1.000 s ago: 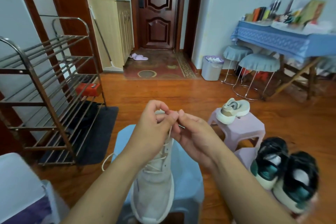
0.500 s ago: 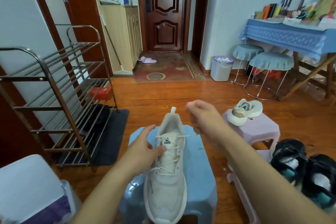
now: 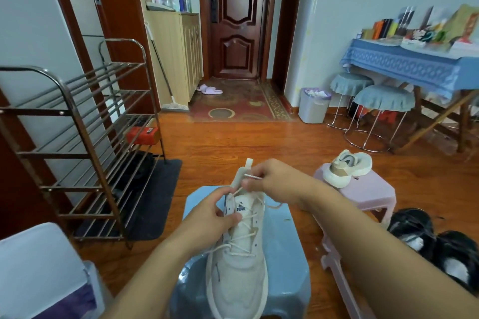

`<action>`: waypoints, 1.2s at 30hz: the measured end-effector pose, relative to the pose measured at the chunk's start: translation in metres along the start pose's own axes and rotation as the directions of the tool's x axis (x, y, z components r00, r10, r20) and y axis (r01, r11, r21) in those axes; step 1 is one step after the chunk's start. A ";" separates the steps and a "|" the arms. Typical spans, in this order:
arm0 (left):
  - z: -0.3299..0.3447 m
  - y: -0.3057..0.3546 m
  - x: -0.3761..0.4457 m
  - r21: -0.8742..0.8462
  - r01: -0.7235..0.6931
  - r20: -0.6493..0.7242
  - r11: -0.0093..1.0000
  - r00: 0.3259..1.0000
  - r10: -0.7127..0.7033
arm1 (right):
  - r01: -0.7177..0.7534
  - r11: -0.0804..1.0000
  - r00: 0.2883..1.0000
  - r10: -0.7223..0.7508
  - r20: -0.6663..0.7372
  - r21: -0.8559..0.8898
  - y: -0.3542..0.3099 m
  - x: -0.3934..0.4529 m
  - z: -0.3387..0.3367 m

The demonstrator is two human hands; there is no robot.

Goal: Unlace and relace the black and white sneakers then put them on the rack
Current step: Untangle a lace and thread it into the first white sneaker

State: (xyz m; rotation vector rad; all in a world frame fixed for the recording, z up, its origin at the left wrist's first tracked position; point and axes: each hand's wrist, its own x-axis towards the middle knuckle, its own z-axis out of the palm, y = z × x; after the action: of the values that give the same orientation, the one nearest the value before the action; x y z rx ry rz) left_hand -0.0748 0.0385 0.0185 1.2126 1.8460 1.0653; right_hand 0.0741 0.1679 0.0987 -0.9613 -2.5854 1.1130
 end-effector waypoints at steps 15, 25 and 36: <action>0.010 0.001 0.003 -0.007 -0.023 -0.110 1.000 0.994 0.022 | -0.017 0.991 0.863 -0.053 -0.503 -0.133 0.006 0.031 0.003; 0.010 0.010 -0.003 -0.006 -0.009 -0.070 1.000 0.998 0.008 | -0.043 0.981 0.977 0.002 -0.211 -0.190 0.009 -0.001 0.035; -0.015 0.017 -0.012 -0.048 0.235 -0.101 0.971 0.966 -0.239 | -0.035 0.999 0.904 0.045 -0.424 0.032 0.015 -0.019 0.035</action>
State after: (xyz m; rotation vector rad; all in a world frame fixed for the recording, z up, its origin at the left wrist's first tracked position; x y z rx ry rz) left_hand -0.0776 0.0270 0.0416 0.9018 1.9869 1.0394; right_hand 0.0827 0.1435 0.0650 -1.1133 -2.2036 0.8252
